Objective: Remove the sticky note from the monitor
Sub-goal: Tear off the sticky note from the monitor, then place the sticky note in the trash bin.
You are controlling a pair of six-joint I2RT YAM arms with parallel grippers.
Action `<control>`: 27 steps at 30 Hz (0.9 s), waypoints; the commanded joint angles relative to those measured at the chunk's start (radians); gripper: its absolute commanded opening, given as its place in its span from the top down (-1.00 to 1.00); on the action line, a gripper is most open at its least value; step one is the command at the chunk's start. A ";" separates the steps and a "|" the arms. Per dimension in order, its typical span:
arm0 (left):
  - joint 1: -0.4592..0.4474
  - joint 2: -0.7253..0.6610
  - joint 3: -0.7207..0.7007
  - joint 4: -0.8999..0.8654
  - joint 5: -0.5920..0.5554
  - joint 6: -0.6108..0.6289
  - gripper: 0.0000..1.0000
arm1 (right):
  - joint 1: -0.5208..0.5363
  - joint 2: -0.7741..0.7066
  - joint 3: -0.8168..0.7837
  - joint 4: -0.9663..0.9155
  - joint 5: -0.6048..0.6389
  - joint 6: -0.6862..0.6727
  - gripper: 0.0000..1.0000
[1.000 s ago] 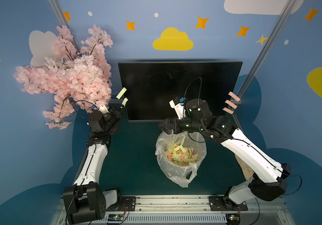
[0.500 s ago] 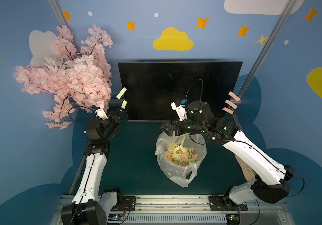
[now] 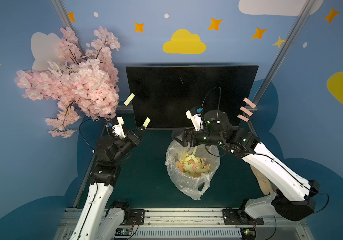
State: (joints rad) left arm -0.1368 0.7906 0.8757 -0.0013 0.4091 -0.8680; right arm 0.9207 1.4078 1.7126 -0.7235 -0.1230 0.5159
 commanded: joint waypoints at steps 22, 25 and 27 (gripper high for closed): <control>-0.783 0.402 0.509 -0.570 -0.370 0.495 0.94 | -0.213 -0.385 -0.228 -0.232 0.123 -0.005 -0.70; -0.828 0.463 0.551 -0.632 -0.409 0.536 0.93 | -0.230 -0.400 -0.237 -0.249 0.123 -0.010 -0.70; -0.853 0.502 0.576 -0.665 -0.435 0.556 0.92 | -0.240 -0.404 -0.240 -0.253 0.118 -0.010 -0.70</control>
State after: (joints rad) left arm -0.9649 1.2610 1.4124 -0.5697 0.0391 -0.3836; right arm 0.6914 1.0142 1.4803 -0.9405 -0.0162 0.5156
